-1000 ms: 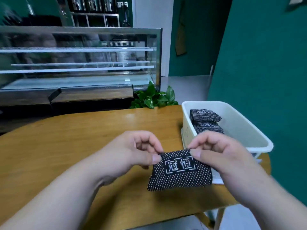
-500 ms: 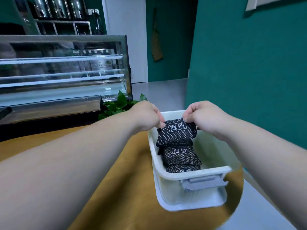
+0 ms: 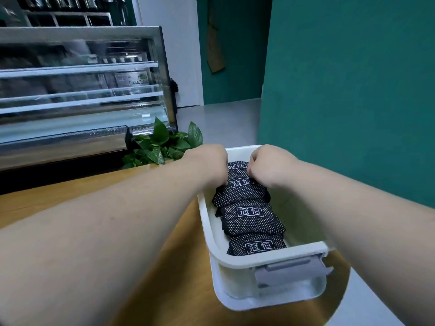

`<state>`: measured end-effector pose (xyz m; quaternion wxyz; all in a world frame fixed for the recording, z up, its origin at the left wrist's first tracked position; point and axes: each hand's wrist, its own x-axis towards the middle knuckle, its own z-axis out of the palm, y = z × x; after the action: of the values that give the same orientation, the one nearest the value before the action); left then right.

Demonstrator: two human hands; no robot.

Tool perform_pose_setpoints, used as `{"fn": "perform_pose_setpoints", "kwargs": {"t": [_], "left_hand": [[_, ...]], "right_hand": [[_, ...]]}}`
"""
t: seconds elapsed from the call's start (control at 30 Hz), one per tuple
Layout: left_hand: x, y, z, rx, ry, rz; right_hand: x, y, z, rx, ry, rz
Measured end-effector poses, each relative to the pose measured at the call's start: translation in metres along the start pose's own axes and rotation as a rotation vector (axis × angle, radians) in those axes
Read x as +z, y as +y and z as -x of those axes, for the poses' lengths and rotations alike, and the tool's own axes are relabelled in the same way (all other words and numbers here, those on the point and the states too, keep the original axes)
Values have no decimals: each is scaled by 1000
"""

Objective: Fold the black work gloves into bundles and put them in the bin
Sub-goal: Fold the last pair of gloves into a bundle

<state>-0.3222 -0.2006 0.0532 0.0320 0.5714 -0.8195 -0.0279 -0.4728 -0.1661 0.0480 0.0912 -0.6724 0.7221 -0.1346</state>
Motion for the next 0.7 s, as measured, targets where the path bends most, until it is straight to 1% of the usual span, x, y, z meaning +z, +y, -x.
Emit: {"fn": "perform_pose_setpoints", "kwargs": {"t": [0.07,0.17,0.27,0.33,0.43,0.5,0.6,0.7], "left_hand": [[6,0,-1,1,32,-33],[9,0,0,-12,30,-34],[7,0,1,-11,14,-3],[6,0,3,-8,12,-14],[1,1,7,2,13,-9],[-5,-1,14,55,0,23],[-14,-13,33,173,-54,42],[-18,-33,52,284,-79,-1]], "right_hand": [[4,0,0,-16,-5,40],[7,1,3,-58,-11,113],[6,2,5,-111,47,221],[5,1,5,-137,71,237],[2,-1,5,-171,1,217],[-5,-2,13,-177,-17,193],[-17,-8,35,-193,5,178],[-22,-30,69,-249,-39,150]]}}
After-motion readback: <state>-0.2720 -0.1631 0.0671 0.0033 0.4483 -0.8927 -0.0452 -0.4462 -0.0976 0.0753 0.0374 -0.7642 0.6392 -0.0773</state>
